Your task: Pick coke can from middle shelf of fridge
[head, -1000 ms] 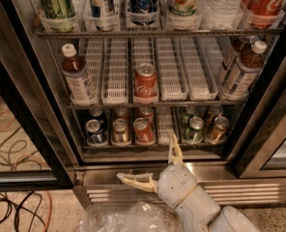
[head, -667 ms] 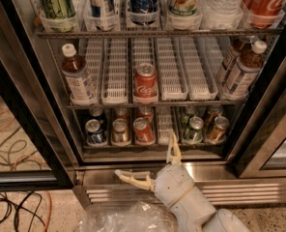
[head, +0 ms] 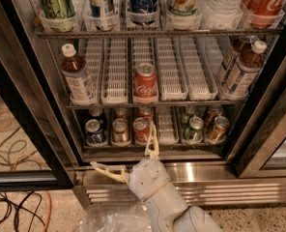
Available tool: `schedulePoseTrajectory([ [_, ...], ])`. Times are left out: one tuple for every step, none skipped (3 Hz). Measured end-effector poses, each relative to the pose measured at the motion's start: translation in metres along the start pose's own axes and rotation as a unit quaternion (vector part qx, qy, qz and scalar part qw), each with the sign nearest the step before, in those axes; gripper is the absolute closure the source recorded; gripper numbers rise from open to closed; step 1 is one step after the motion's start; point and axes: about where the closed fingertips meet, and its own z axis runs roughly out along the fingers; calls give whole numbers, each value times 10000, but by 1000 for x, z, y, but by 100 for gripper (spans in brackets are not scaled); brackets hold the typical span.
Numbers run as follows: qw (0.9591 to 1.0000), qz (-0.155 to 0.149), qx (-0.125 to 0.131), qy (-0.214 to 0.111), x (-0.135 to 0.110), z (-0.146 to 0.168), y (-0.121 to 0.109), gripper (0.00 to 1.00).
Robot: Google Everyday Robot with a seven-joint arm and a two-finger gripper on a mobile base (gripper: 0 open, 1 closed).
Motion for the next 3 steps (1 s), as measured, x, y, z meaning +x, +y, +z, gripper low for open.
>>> schedulePoseTrajectory([
  [9995,135,267,-61,1,1,-1,0],
  [9937,780,624,-505,-29,2,23,0],
  [9897,1040,874,-441,-17,7,26,0],
])
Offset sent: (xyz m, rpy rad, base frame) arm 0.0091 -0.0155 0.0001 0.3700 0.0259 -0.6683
